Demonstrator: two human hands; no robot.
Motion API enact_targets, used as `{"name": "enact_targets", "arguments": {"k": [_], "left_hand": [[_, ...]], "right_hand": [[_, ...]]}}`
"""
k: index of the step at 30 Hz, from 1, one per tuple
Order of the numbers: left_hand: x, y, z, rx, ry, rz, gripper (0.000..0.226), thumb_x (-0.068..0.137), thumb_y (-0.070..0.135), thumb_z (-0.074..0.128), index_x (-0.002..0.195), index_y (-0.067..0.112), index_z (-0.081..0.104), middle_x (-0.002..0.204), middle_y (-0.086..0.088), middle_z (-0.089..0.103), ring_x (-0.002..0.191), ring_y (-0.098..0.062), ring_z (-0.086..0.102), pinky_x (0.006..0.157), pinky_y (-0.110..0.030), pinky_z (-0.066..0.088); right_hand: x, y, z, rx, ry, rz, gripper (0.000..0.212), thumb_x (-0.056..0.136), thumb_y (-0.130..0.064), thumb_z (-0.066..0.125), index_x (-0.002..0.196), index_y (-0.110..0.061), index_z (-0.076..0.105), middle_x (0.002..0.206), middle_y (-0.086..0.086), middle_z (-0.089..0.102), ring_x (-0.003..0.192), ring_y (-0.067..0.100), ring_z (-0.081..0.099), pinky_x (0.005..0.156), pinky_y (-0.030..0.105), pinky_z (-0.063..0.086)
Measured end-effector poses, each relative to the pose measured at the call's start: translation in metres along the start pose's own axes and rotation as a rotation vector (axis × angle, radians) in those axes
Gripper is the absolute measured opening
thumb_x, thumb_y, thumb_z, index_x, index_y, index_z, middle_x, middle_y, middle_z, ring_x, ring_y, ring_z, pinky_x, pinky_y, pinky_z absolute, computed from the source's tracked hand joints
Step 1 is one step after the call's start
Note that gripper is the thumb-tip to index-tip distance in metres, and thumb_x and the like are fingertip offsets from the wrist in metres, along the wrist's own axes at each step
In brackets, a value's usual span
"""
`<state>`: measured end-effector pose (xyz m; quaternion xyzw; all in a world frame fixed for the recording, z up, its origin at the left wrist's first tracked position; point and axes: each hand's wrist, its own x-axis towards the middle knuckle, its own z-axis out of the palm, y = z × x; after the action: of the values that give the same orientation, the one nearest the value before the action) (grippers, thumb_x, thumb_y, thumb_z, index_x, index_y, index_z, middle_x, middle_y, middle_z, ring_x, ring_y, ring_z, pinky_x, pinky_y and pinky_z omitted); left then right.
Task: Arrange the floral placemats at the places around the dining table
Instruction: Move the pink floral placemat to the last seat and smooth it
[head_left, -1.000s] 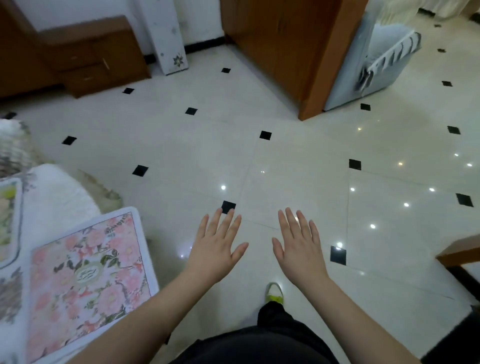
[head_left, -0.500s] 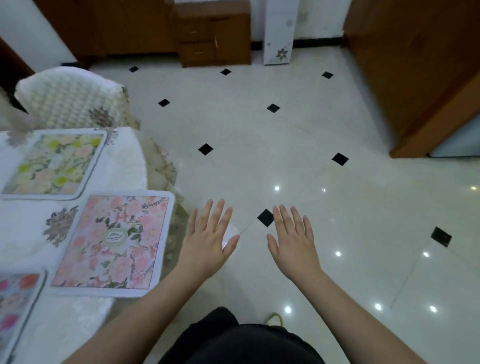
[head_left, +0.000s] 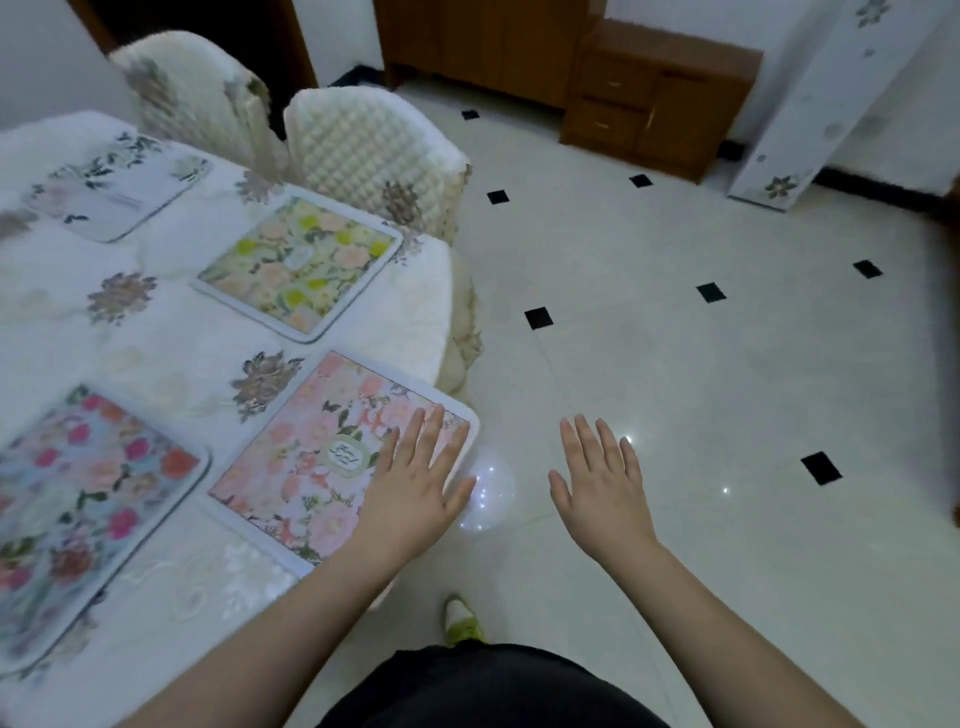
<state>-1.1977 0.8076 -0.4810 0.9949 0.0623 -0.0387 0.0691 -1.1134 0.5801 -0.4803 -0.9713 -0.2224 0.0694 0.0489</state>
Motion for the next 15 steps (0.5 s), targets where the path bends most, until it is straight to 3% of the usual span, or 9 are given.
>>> {"name": "enact_targets", "arguments": {"k": [4, 11, 15], "left_hand": [[0.010, -0.039, -0.002, -0.009, -0.006, -0.093, 0.071, 0.096, 0.062, 0.008, 0.158, 0.030, 0.014, 0.167, -0.006, 0.005, 0.153, -0.028, -0.003, 0.123, -0.046, -0.004], [0.013, -0.081, 0.007, -0.041, -0.028, -0.313, 0.074, 0.093, 0.067, 0.002, 0.159, 0.033, 0.005, 0.167, -0.002, -0.005, 0.153, -0.024, -0.012, 0.121, -0.044, -0.008], [0.008, -0.093, 0.015, -0.059, -0.007, -0.445, 0.072, 0.096, 0.066, 0.010, 0.159, 0.031, 0.012, 0.166, -0.003, -0.003, 0.152, -0.025, -0.006, 0.121, -0.044, -0.003]], "right_hand": [[0.047, -0.025, -0.006, 0.003, 0.003, -0.096, 0.064, 0.103, -0.039, 0.037, 0.158, -0.016, 0.013, 0.165, 0.005, 0.015, 0.153, 0.027, 0.010, 0.122, 0.044, 0.003], [0.115, -0.069, -0.005, -0.046, -0.064, -0.313, 0.064, 0.104, -0.044, 0.027, 0.158, -0.019, 0.003, 0.167, 0.002, 0.005, 0.154, 0.023, -0.001, 0.122, 0.042, -0.004], [0.154, -0.093, 0.000, -0.034, -0.118, -0.446, 0.065, 0.103, -0.046, 0.023, 0.159, -0.020, 0.003, 0.167, 0.001, 0.003, 0.154, 0.020, -0.002, 0.122, 0.041, -0.004]]}}
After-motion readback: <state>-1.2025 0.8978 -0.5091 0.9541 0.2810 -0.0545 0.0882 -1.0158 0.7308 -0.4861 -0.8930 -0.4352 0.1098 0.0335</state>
